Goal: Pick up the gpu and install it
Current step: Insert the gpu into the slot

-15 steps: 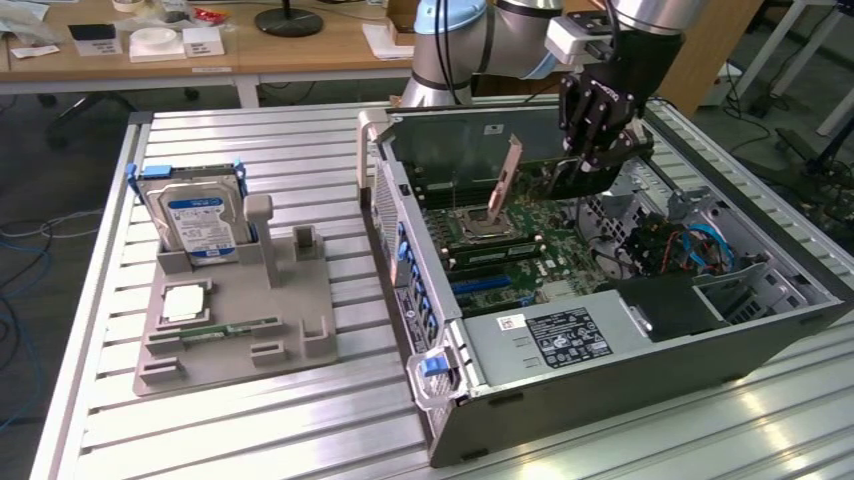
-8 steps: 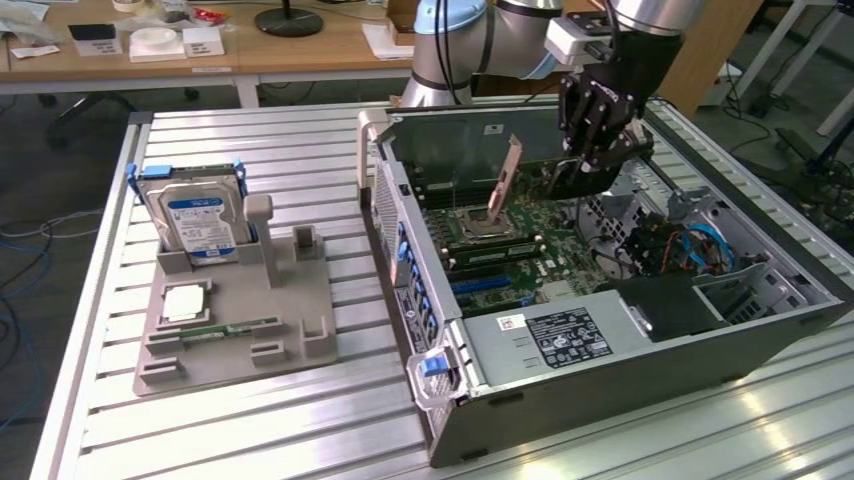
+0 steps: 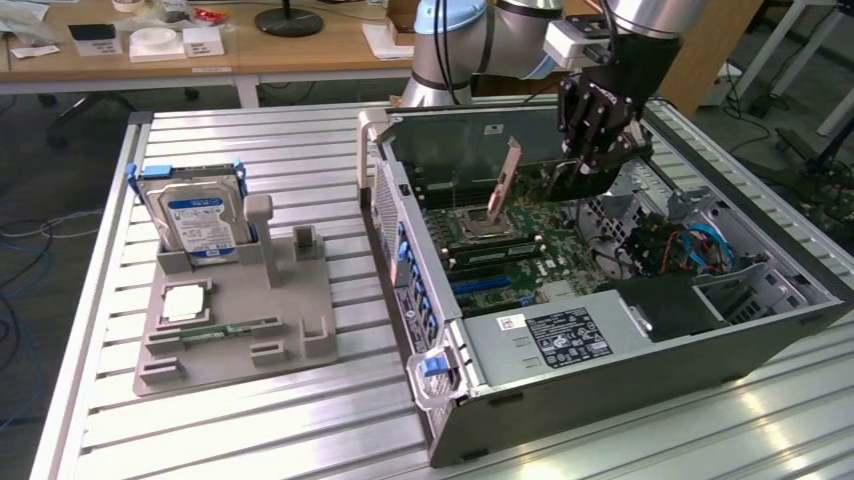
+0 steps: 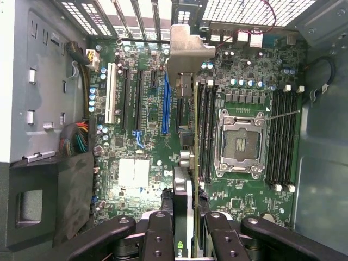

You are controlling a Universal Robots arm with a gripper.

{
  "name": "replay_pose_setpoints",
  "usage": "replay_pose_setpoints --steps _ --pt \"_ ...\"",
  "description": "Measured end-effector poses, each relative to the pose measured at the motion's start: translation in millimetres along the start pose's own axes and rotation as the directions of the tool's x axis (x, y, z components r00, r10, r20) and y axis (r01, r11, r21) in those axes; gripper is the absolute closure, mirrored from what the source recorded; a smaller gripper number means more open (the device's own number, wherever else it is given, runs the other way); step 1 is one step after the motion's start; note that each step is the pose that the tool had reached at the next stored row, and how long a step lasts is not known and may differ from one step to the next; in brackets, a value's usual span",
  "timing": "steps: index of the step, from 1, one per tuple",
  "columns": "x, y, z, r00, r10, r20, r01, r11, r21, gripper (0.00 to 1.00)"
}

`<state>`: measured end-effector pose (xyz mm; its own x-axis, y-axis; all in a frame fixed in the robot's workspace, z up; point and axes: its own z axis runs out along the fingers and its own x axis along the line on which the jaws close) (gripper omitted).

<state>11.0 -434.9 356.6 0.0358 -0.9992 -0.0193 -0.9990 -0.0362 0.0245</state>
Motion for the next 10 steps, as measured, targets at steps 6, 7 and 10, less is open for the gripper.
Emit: replay_pose_setpoints --steps 6,7,10 --pt "0.0 0.0 0.9 1.0 0.0 -0.0001 0.0 1.0 0.0 0.73" --pt "0.0 0.0 0.9 1.0 0.0 -0.0001 0.0 1.0 0.0 0.73" --pt "0.0 0.0 1.0 1.0 0.0 0.0001 0.0 1.0 0.0001 0.73"
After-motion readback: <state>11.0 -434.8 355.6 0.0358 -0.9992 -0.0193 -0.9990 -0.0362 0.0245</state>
